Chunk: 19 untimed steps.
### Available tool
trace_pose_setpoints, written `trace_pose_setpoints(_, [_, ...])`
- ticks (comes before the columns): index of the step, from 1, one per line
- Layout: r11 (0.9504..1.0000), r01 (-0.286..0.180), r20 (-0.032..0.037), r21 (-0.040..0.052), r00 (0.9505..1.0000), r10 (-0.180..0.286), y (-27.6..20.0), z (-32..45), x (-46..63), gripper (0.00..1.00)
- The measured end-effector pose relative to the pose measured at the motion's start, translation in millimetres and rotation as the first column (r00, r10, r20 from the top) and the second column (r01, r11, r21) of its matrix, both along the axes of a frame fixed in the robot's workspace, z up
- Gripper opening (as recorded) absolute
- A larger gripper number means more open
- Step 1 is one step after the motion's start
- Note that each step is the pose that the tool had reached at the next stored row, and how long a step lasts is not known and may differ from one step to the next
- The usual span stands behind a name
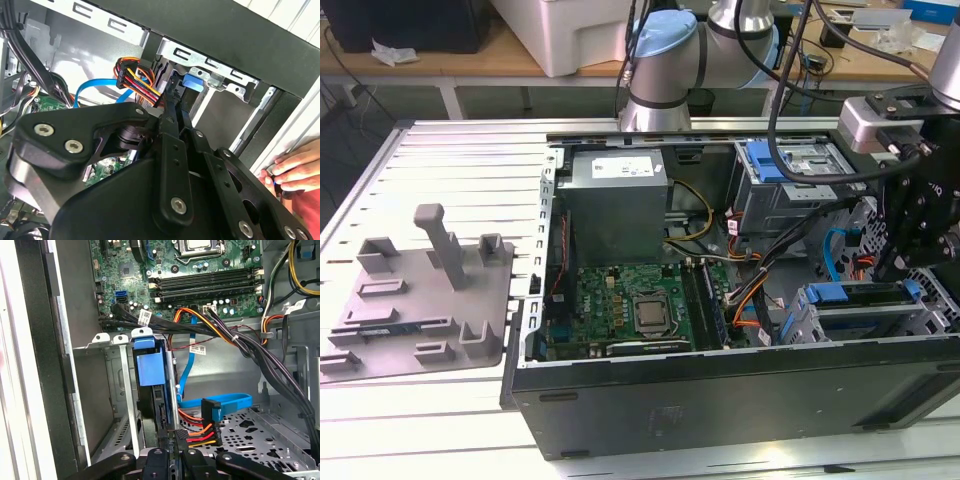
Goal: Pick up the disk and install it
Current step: 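Insert the first disk wire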
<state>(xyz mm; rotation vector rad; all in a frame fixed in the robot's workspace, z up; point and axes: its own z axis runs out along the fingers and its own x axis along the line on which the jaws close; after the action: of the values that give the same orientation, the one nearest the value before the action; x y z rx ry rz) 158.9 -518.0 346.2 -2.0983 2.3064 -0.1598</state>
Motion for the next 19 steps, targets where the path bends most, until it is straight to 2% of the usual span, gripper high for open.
trace_pose_setpoints(19, [0.9989, -0.046, 0.0000, 0.0000, 0.9989, 0.046, -1.4, 0.0, -2.8, 0.17])
